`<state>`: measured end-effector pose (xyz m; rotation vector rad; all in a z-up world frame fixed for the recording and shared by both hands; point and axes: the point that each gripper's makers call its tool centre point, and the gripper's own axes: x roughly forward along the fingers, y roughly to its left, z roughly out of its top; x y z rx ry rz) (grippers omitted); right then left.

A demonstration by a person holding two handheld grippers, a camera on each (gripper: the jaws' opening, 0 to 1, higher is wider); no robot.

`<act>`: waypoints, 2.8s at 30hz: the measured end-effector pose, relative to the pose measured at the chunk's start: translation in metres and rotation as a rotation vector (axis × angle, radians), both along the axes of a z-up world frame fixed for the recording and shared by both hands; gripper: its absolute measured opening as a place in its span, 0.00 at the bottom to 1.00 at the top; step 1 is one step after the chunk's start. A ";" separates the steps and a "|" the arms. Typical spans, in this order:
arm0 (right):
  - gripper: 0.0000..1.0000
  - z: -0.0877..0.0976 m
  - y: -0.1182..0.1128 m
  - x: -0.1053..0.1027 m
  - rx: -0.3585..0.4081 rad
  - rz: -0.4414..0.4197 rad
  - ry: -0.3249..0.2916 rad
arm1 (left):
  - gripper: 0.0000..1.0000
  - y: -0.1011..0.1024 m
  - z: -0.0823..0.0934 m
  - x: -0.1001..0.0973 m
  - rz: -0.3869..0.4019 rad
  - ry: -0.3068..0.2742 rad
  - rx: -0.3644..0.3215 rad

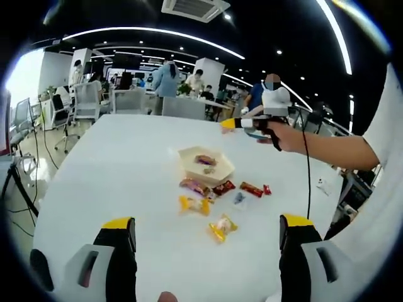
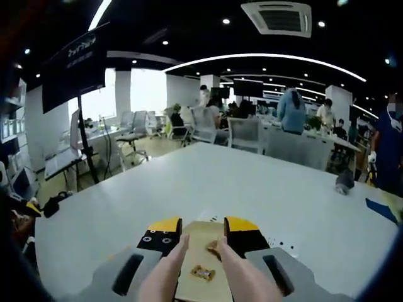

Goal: Place the target food into the container with the food tongs after gripping and lifting it, then release it inside without dropping or visibly crushing the food.

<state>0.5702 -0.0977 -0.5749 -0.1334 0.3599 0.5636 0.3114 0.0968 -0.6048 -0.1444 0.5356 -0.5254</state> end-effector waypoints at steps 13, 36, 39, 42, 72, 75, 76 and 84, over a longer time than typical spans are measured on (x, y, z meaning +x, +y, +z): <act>0.27 0.001 -0.001 -0.017 0.014 -0.006 0.011 | 0.95 0.000 0.008 -0.003 -0.008 -0.019 -0.005; 0.27 0.020 -0.024 -0.133 0.029 -0.186 0.031 | 0.94 -0.003 0.009 -0.024 -0.235 -0.051 -0.028; 0.28 0.014 -0.024 -0.155 0.033 -0.199 0.031 | 0.94 -0.007 0.004 -0.026 -0.282 -0.051 -0.038; 0.27 0.006 -0.029 -0.171 0.026 -0.241 0.051 | 0.94 -0.011 -0.001 -0.028 -0.317 -0.034 -0.047; 0.27 -0.063 -0.110 -0.206 0.078 -0.077 0.138 | 0.95 -0.108 0.002 0.000 -0.091 -0.001 -0.008; 0.27 -0.066 -0.114 -0.208 0.075 -0.079 0.142 | 0.95 -0.108 0.000 0.005 -0.084 0.004 0.015; 0.27 -0.066 -0.114 -0.207 0.078 -0.081 0.143 | 0.96 -0.109 -0.001 0.006 -0.096 0.009 0.013; 0.28 -0.063 -0.095 -0.207 0.082 -0.080 0.131 | 0.96 -0.105 -0.009 0.020 -0.200 0.025 0.039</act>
